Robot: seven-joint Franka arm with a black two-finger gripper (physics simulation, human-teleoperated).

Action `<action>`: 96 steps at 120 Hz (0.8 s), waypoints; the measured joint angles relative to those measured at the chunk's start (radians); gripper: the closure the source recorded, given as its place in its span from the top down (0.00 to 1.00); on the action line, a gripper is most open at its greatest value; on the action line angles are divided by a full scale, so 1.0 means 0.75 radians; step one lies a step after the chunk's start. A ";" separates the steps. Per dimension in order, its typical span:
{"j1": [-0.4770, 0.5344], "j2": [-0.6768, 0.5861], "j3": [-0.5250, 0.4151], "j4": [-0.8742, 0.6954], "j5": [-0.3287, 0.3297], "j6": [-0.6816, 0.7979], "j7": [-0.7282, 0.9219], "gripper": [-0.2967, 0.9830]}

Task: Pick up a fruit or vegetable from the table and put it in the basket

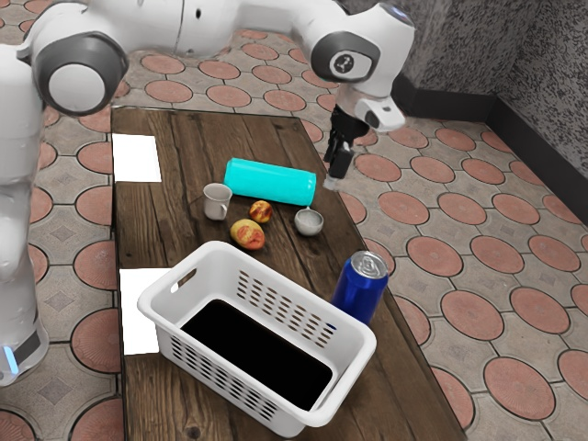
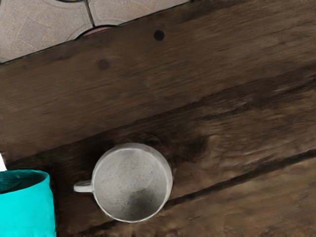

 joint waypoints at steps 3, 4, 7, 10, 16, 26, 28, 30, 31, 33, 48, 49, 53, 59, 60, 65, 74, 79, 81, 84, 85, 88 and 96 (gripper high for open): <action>0.002 -0.037 0.001 -0.067 0.015 0.027 0.017 0.77; 0.003 -0.046 0.001 -0.084 0.019 0.036 0.023 0.77; 0.004 -0.066 0.000 -0.122 0.033 0.061 0.043 0.77; 0.003 -0.078 -0.001 -0.149 0.046 0.086 0.066 0.77; -0.002 -0.083 0.000 -0.179 0.065 0.141 0.126 0.77; -0.008 -0.057 0.001 -0.190 0.084 0.246 0.231 0.77; -0.009 -0.046 0.002 -0.190 0.087 0.267 0.251 0.77; -0.010 -0.033 0.003 -0.189 0.089 0.286 0.270 0.77; -0.010 -0.027 0.004 -0.188 0.090 0.295 0.279 0.77; -0.009 -0.016 0.005 -0.188 0.092 0.312 0.297 0.77; -0.001 0.074 0.010 -0.163 0.099 0.408 0.418 0.77; -0.001 0.077 0.010 -0.162 0.099 0.412 0.425 0.77; -0.002 0.086 0.022 -0.160 0.099 0.429 0.453 0.77; 0.008 0.096 0.044 -0.162 0.098 0.449 0.491 0.77; 0.009 0.099 0.047 -0.162 0.097 0.452 0.498 0.77; 0.014 0.112 0.054 -0.161 0.096 0.465 0.527 0.77; 0.012 0.124 -0.001 -0.161 0.094 0.487 0.572 0.77; 0.005 0.126 -0.026 -0.162 0.092 0.496 0.594 0.77; 0.004 0.126 -0.034 -0.163 0.091 0.499 0.602 0.77; 0.004 0.127 -0.045 -0.164 0.090 0.504 0.614 0.77; 0.004 0.127 -0.049 -0.165 0.090 0.505 0.618 0.77; 0.003 0.127 -0.061 -0.166 0.089 0.508 0.629 0.77; 0.001 0.127 -0.088 -0.168 0.087 0.516 0.656 0.77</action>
